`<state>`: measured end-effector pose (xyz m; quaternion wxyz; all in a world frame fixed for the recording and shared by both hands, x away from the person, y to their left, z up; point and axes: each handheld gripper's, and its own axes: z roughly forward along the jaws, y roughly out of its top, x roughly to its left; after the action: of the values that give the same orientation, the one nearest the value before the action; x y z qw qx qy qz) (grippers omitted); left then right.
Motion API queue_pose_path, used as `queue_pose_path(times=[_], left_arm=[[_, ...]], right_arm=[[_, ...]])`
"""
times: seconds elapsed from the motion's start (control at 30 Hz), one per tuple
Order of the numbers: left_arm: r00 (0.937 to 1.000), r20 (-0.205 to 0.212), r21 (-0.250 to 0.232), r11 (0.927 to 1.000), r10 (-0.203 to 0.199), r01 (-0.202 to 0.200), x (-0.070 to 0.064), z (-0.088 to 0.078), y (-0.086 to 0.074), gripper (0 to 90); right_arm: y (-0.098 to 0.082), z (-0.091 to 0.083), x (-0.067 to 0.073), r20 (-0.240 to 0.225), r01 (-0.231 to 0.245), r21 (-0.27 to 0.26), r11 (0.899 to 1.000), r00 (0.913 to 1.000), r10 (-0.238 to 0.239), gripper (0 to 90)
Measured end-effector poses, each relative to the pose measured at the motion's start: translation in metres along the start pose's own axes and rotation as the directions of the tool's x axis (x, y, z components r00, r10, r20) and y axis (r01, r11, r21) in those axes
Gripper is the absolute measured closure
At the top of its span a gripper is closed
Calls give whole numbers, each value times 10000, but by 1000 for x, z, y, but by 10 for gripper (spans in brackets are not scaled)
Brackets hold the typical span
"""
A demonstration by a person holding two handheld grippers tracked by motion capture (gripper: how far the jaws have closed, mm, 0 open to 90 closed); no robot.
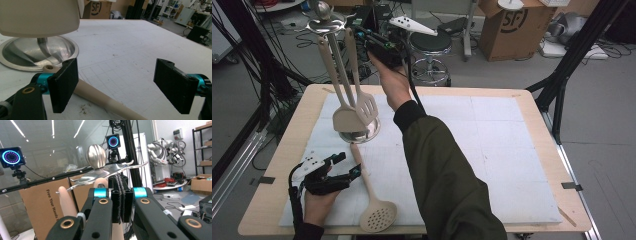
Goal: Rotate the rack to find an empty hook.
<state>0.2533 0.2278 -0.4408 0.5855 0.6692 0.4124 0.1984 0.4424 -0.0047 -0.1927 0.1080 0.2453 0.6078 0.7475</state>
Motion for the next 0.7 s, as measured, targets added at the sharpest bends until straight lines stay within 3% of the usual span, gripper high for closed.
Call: queue_pose_path(times=[0.33,0.5,0.7], left_arm=[[10000,16,46,10000,58,-58,-1,1,0,207],[10000,13,59,10000,74,-74,-1,1,0,207],[10000,-2,69,9999,89,-89,-1,0,0,207]], right_arm=[[4,-3,7,-295,157,48,9999,9994,-156,897],[5,-3,10,-244,449,157,9989,9987,-445,897],[5,-5,9,-211,390,206,9990,9990,-385,896]])
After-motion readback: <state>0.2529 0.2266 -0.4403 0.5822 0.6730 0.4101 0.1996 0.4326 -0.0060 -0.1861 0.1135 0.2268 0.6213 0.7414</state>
